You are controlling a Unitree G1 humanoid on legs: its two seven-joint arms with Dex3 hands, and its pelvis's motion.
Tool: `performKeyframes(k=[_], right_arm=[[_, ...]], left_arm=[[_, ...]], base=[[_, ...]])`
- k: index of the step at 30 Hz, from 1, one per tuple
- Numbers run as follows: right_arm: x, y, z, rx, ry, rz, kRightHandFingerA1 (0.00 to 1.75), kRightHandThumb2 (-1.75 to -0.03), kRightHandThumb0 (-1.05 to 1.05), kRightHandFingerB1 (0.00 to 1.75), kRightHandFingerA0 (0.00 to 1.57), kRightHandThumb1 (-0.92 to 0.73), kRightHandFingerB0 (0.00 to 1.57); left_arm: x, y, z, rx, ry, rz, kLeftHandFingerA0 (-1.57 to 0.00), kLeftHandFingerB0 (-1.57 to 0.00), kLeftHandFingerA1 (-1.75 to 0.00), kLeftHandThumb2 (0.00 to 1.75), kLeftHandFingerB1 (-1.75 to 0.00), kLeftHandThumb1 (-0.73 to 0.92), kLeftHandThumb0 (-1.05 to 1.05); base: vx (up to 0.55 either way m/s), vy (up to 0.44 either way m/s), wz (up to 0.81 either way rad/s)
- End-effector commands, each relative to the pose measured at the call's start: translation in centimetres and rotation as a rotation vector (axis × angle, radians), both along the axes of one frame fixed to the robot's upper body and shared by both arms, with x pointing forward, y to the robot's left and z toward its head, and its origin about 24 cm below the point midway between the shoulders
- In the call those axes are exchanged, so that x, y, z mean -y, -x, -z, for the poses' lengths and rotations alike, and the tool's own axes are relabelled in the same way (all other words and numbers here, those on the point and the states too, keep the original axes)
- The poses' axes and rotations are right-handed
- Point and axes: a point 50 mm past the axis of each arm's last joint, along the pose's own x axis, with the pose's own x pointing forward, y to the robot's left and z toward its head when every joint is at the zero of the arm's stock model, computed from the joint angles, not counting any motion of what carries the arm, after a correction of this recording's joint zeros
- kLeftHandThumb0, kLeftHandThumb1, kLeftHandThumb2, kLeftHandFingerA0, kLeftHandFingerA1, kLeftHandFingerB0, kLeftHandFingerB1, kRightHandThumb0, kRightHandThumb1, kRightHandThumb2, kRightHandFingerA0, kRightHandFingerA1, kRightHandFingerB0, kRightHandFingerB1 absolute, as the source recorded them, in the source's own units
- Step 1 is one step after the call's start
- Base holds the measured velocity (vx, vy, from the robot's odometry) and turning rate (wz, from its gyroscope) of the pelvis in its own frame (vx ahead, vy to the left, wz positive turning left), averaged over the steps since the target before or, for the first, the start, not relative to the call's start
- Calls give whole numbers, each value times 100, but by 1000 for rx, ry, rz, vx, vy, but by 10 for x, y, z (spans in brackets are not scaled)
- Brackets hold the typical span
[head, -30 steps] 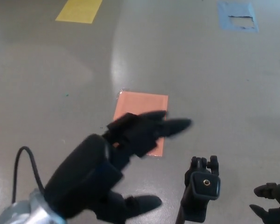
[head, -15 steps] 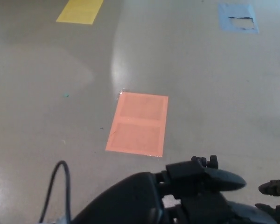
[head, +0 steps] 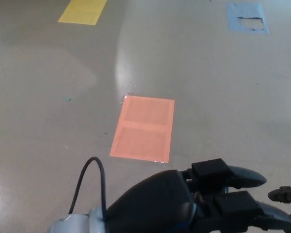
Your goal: The robot uses its left hand to grab the top of a phone stand kept on the floor and rotates it anti-clockwise
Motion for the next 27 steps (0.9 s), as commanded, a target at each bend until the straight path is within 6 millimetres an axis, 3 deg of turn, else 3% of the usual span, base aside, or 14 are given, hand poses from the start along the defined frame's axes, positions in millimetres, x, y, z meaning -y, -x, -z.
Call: performKeyframes(k=[1,15,27], right_arm=[[4,-2,-4,5,11,-1,53,-88,-58,29,27,-63,5],[3,-4,-5,5,13,-5,53,-88,-58,29,27,-63,5],[3,-3,-4,1,15,-7,53,-88,-58,29,27,-63,5]], left_arm=[[5,-3,3,155,3,-37,-25,-26,-34,57,-42,41,-18],[8,-12,13,285,8,-87,-21,-17,-37,69,-42,42,-41],[6,-15,19,356,-2,-114,-18,-11,-36,67,-42,50,-50]], base=[[0,0,0],[0,0,0],[0,0,0]])
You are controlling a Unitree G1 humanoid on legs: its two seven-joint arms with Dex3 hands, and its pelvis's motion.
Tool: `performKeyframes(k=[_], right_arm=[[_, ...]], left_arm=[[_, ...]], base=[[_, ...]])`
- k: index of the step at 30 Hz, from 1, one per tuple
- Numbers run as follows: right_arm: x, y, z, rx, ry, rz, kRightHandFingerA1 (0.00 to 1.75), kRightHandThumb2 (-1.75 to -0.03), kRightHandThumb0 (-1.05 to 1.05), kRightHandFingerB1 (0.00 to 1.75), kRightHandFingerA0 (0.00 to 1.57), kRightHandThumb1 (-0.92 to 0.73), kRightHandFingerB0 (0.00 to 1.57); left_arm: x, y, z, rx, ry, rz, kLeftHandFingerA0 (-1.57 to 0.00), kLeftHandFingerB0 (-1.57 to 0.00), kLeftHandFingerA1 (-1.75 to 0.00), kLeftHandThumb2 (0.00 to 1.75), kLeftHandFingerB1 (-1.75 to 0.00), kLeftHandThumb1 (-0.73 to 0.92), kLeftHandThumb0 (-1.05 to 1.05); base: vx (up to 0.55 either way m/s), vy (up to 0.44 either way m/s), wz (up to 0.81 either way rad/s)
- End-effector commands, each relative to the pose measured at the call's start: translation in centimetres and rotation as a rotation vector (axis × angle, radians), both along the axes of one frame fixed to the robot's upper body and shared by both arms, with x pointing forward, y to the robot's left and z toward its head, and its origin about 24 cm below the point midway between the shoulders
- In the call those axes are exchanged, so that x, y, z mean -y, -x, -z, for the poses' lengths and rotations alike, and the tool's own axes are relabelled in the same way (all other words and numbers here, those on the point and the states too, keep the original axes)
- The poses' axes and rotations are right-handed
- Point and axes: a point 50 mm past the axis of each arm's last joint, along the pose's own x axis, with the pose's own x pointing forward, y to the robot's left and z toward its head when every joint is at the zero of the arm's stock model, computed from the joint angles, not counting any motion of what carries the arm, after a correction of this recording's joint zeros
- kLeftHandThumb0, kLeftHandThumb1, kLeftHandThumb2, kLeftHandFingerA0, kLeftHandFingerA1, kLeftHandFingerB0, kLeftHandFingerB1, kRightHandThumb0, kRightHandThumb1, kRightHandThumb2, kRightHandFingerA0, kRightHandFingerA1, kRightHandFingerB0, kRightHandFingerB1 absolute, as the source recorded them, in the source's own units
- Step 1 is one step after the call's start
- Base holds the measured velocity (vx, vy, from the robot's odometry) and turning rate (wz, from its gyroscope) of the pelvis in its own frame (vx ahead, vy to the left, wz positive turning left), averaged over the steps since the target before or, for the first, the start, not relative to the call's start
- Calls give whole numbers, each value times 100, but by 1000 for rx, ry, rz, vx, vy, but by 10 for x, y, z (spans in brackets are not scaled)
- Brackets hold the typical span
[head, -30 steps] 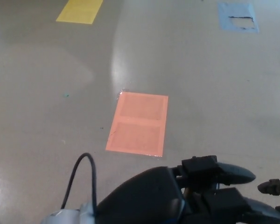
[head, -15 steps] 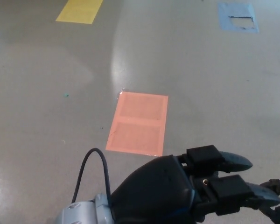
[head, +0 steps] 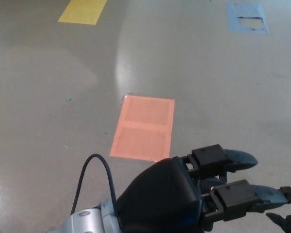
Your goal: The robot uses its left hand to grab the top of a phone stand kept on the floor and rotates it anti-clockwise
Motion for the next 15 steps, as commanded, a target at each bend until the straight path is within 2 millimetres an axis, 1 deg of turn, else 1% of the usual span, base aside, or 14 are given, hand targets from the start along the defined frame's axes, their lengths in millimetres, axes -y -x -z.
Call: performKeyframes(k=[1,6,7,9,10,15], right_arm=[[3,-3,-4,6,7,-2,53,-88,-58,29,27,-63,5],[3,-3,-4,5,8,-2,53,-88,-58,29,27,-63,5],[3,-3,-5,7,7,-3,53,-88,-58,29,27,-63,5],[3,-4,-5,8,7,-3,53,-88,-58,29,27,-63,5],[3,-4,-6,10,7,-3,53,-88,-58,29,27,-63,5],[3,-5,-6,12,7,-1,53,-88,-58,29,27,-63,5]], left_arm=[[0,0,2,100,6,-1,-18,-11,-36,67,-42,51,-52],[0,-6,5,157,30,-8,-21,-10,-36,67,-42,54,-61],[0,-9,6,186,32,-17,-13,-6,-46,88,-46,47,-70],[0,-11,7,194,32,-22,-13,-7,-46,88,-46,48,-71],[0,-12,8,202,34,-25,-18,-7,-36,68,-37,63,-69],[0,-17,13,217,34,-29,-15,-6,-36,68,-34,67,-69]], base=[[0,0,0],[0,0,0],[0,0,0],[0,0,0],[0,0,0],[0,0,0]])
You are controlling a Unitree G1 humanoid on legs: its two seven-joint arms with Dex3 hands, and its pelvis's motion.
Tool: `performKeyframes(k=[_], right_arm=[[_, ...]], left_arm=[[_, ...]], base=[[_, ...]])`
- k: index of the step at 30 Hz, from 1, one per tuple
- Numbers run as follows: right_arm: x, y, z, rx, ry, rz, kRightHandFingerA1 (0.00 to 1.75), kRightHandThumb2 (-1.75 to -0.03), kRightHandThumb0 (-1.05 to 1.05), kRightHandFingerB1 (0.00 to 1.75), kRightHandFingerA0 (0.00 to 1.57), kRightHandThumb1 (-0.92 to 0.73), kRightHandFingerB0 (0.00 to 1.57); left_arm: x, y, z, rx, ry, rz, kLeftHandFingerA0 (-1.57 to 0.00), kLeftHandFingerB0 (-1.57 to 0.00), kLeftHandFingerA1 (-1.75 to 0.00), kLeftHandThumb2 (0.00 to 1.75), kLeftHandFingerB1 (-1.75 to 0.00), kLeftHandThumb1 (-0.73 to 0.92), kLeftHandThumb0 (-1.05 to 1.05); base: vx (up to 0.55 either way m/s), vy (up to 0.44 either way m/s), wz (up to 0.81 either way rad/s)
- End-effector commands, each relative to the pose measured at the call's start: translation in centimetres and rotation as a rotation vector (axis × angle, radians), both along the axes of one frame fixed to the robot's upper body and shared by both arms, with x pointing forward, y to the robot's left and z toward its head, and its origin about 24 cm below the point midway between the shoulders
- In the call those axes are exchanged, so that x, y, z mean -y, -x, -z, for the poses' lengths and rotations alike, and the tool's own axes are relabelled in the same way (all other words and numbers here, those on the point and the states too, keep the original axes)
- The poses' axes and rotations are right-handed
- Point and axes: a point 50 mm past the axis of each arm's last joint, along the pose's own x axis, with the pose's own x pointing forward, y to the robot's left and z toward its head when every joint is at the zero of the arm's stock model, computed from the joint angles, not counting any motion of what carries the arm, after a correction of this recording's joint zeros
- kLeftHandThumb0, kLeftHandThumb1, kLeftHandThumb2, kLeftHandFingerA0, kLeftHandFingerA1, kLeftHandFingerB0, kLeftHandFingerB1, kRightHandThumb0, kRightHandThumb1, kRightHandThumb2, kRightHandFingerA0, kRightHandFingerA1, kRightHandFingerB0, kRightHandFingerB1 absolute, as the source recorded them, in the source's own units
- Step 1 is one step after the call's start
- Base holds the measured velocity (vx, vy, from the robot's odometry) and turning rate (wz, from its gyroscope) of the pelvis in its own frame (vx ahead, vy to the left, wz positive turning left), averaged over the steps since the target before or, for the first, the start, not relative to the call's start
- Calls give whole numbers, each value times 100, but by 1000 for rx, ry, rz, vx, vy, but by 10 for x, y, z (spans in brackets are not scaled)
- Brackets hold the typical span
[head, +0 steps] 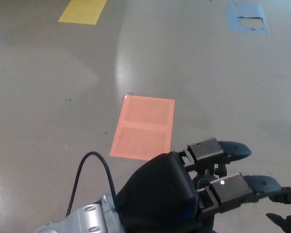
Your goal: The robot uses its left hand to grab the top of a phone stand kept on the floor and rotates it anti-clockwise
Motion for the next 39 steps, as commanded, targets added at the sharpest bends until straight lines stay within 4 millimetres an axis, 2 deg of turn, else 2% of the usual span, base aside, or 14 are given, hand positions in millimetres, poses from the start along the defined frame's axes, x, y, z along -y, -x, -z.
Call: performKeyframes(k=[1,4,5,11,12,17,19,20,33,39], right_arm=[[3,-5,-7,15,3,1,53,-88,-58,29,27,-63,5],[3,-5,-6,14,3,0,53,-88,-58,29,27,-63,5],[3,-5,-6,14,3,0,53,-88,-58,29,27,-63,5],[3,-5,-7,15,2,1,53,-88,-58,29,27,-63,5],[3,-5,-7,16,2,0,53,-88,-58,29,27,-63,5],[2,-6,-8,18,2,-2,53,-88,-58,29,27,-63,5],[2,-6,-8,18,3,-2,53,-88,-58,29,27,-63,5],[2,-7,-8,20,3,-2,53,-88,-58,29,27,-63,5],[2,-7,-9,22,3,-2,53,-88,-58,29,27,-63,5],[2,-6,-7,17,3,-1,53,-88,-58,29,27,-63,5]], left_arm=[[0,-3,2,109,34,12,-15,-6,-36,68,-34,69,-70],[-1,-5,4,118,37,11,-14,-5,-35,69,-33,69,-70],[-1,-5,5,118,33,10,-7,0,-44,100,-41,53,-75],[-1,-8,6,127,36,8,-7,0,-43,100,-41,54,-75],[-2,-8,7,129,37,8,-13,-4,-33,66,-31,74,-73],[-2,-11,7,132,39,5,-12,-2,-33,66,-31,74,-75],[-2,-11,8,134,35,2,-12,-1,-33,67,-29,77,-75],[-2,-12,8,134,29,-1,-3,0,-38,105,-41,59,-77],[-1,-13,9,135,26,0,-3,0,-37,106,-40,60,-78],[0,-19,8,122,25,-13,-7,0,-40,108,-41,62,-89]], base=[[0,0,0],[0,0,0],[0,0,0],[0,0,0],[0,0,0],[0,0,0],[0,0,0],[0,0,0],[0,0,0],[0,0,0]])
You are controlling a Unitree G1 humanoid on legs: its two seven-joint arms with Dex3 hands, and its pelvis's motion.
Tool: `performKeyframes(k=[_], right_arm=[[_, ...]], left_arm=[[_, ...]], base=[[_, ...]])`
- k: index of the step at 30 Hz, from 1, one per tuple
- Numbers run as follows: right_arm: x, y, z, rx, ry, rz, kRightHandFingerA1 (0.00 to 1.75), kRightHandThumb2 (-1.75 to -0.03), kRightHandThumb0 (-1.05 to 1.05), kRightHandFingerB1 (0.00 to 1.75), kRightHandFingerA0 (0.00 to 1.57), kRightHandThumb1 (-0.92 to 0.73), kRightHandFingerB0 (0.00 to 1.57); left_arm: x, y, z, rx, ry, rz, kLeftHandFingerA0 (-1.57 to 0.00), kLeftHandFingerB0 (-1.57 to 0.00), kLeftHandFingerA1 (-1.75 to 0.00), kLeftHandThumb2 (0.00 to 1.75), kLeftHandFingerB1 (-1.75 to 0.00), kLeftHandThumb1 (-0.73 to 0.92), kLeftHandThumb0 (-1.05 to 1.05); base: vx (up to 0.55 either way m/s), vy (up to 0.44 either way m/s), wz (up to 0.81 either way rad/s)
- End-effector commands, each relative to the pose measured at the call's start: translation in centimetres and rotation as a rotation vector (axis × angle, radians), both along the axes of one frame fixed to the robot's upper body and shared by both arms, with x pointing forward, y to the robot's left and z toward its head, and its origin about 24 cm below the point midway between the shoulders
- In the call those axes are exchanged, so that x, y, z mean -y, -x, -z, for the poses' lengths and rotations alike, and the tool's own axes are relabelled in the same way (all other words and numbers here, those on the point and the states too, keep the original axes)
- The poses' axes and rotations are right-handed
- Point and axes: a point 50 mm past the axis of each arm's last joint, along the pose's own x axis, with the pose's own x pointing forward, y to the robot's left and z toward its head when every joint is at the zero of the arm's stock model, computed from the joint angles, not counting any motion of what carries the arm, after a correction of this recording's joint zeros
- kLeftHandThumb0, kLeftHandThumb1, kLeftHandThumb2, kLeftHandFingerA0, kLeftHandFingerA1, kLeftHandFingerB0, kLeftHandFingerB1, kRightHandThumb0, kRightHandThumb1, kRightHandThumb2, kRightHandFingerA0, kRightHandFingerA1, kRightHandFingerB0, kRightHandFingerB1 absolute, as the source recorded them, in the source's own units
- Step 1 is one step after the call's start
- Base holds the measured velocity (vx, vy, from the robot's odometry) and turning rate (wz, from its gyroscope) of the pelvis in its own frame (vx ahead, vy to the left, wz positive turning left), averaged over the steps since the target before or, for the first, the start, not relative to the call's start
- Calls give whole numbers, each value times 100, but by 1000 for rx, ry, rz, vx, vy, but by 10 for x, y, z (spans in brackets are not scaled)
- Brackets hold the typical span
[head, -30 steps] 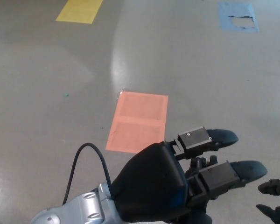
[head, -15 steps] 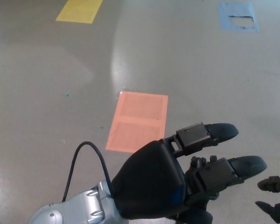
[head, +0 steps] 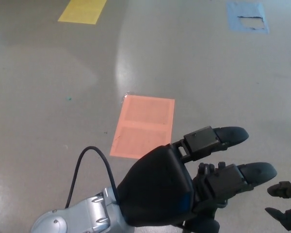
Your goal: The robot uses its left hand to grab the top of a phone stand kept on the floor and rotates it anti-clockwise
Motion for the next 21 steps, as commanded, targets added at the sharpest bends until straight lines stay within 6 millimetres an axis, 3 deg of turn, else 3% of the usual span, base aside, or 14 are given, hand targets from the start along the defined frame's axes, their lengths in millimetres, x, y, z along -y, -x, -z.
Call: performKeyframes(k=[1,2,9,19,20,21], right_arm=[[4,1,-1,-5,4,4,53,-88,-58,29,27,-63,5],[4,1,-1,-4,4,3,53,-88,-58,29,27,-63,5],[4,0,-2,-6,10,-2,53,-88,-58,29,27,-63,5],[2,-1,-2,-6,13,-10,53,-88,-58,29,27,-63,5],[2,-2,-3,-5,13,-10,53,-88,-58,29,27,-63,5],[2,-2,-3,-4,13,-10,53,-88,-58,29,27,-63,5]], left_arm=[[1,-5,-1,0,10,3,-7,0,-40,108,-41,62,-89],[1,-6,-1,-8,13,-1,-7,0,-39,64,-32,83,-87],[0,-15,-1,-58,1,-33,-4,0,-43,64,-36,86,-95],[-3,-20,4,-63,1,-63,-3,0,-38,70,-33,91,-99],[-2,-20,4,-65,-2,-65,-3,0,-39,118,-46,69,-96],[-2,-20,4,-68,-6,-67,-2,0,-39,118,-47,69,-96]], base=[[0,0,0],[0,0,0],[0,0,0],[0,0,0],[0,0,0],[0,0,0]])
